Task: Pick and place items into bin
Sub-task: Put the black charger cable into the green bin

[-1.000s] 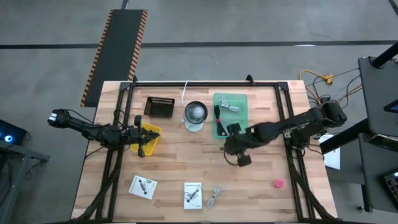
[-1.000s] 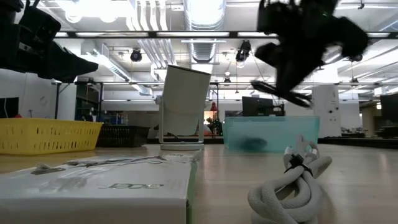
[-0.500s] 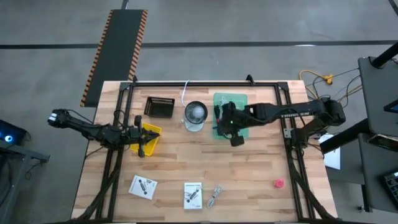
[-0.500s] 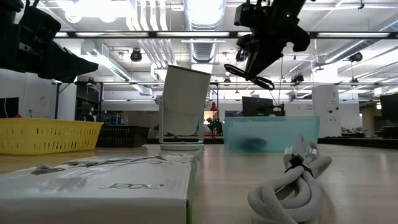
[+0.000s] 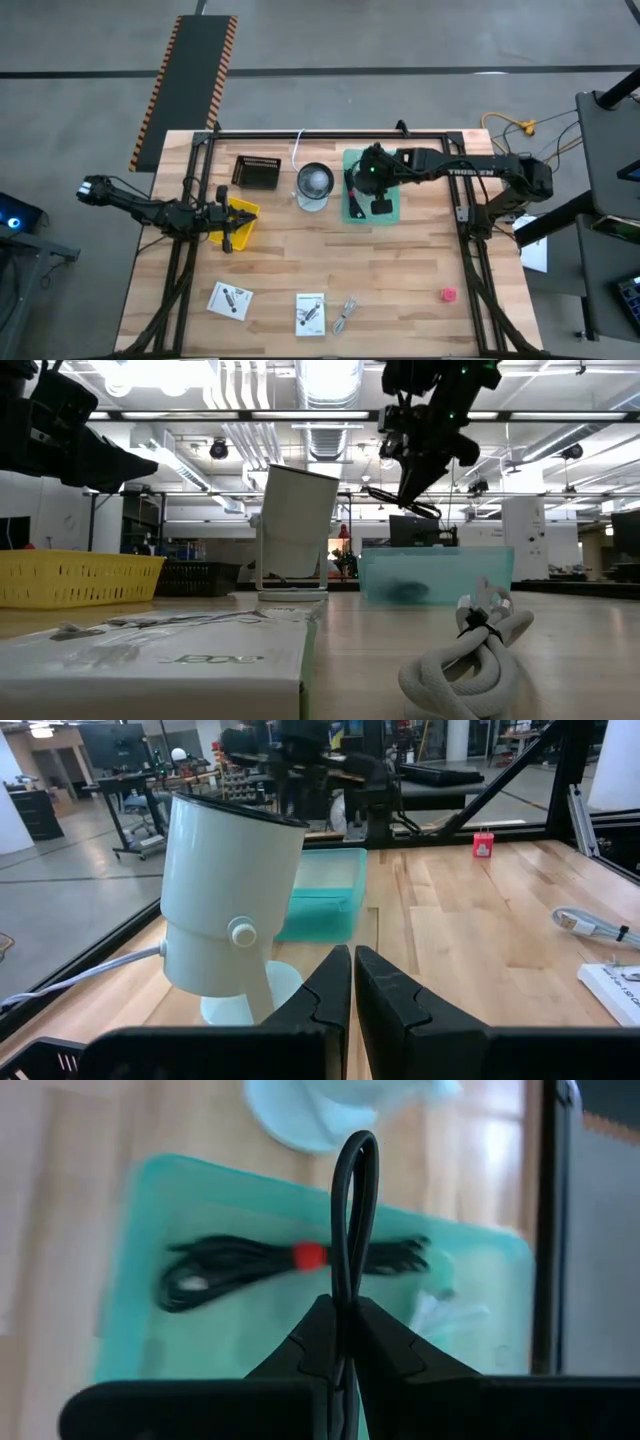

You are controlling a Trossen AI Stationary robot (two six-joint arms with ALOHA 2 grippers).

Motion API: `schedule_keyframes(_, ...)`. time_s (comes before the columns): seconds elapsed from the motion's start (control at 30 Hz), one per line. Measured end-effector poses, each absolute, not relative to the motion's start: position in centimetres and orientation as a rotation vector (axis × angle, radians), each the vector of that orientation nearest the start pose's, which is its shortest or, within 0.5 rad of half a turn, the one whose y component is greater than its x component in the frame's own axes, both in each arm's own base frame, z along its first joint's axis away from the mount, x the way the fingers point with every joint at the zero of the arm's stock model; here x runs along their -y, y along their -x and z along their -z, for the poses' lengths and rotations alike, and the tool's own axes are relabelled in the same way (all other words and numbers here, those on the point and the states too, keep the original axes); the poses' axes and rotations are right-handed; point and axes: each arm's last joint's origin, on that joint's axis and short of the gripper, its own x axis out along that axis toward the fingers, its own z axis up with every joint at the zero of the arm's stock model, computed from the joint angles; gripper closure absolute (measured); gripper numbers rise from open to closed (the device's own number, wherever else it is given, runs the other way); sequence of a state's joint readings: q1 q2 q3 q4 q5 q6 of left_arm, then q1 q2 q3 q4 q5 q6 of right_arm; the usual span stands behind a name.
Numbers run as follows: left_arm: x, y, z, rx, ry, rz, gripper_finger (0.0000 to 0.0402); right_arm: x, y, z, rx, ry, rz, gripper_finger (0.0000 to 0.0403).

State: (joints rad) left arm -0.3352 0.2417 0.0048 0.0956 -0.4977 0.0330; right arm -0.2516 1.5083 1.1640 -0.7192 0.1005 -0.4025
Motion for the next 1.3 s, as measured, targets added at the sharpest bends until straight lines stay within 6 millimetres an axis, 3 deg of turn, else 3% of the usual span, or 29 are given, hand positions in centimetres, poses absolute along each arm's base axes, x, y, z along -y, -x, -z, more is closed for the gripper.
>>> schedule_keyframes(0.2,2.3,-10.7,-15.4,-0.132,-0.09,-0.16,0.04,10.5,-28.2,-25.5,-1.125,0.195,0.197,0.039)
schedule_keyframes(0.5,2.3,-10.7,-15.4,-0.132,-0.09,-0.16,0.04,12.8,-27.7,-25.5,-1.056,0.071,0.29,0.039)
schedule_keyframes(0.83,2.3,-10.7,-15.4,-0.132,-0.09,-0.16,0.04,12.7,-27.4,-24.7,-1.059,-0.009,0.269,0.039)
schedule_keyframes(1.13,2.3,-10.7,-15.4,-0.132,-0.09,-0.16,0.04,12.2,-26.6,-22.5,-1.103,-0.102,0.242,0.039)
schedule_keyframes(1.3,2.3,-10.7,-15.4,-0.132,-0.09,-0.16,0.04,12.3,-26.9,-22.0,-1.044,-0.107,0.26,0.039)
